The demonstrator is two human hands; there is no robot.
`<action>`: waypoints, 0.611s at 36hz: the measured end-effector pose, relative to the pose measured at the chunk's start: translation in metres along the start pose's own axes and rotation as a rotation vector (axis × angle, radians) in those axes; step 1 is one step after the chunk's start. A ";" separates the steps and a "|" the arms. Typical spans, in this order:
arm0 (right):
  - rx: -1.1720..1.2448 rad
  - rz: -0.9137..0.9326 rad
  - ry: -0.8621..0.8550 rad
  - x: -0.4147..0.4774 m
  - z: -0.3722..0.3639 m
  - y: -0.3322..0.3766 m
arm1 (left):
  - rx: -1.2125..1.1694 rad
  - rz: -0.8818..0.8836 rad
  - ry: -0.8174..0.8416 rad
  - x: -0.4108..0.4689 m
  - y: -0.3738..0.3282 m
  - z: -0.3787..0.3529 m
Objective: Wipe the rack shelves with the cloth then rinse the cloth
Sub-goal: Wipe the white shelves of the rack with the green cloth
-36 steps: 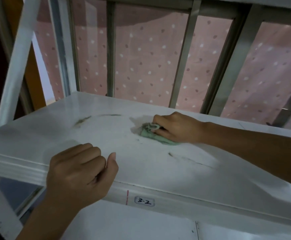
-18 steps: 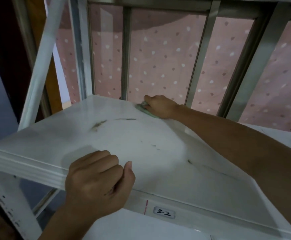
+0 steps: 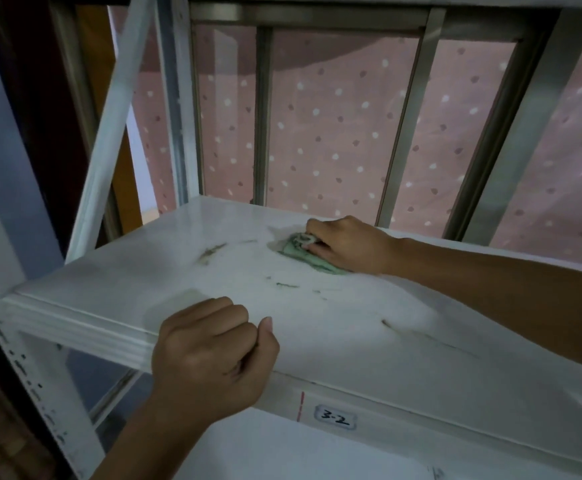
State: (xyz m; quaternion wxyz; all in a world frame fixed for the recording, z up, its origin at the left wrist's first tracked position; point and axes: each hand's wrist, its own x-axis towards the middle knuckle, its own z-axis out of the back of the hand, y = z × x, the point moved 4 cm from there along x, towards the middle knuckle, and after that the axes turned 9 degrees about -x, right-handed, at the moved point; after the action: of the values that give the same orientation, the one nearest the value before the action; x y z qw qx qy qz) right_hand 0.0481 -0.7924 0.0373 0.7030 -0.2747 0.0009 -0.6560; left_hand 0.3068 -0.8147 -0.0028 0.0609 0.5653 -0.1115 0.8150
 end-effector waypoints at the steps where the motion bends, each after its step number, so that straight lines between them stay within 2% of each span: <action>1: -0.005 -0.070 0.012 0.005 -0.008 -0.013 | 0.005 -0.015 -0.008 0.000 -0.002 0.001; 2: -0.025 -0.126 -0.029 0.010 -0.017 -0.028 | 0.012 -0.020 -0.020 0.002 -0.002 0.002; 6: 0.017 -0.324 0.094 0.041 -0.044 -0.062 | 0.011 -0.030 -0.021 0.002 -0.001 0.002; 12: 0.048 -0.337 0.125 0.107 -0.067 -0.054 | -0.006 -0.019 -0.028 0.001 -0.001 0.001; 15: 0.054 -0.206 0.070 0.131 -0.066 -0.032 | -0.003 -0.018 -0.037 0.000 0.000 0.001; 22: 0.061 0.324 -0.193 0.102 -0.026 0.041 | -0.004 -0.003 -0.016 0.001 0.000 0.001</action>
State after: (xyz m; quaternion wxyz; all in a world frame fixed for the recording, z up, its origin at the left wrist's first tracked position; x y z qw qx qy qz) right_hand 0.0909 -0.8972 0.0358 0.8043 -0.3112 -0.0421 -0.5045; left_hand 0.3080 -0.8151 -0.0017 0.0624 0.5718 -0.1126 0.8102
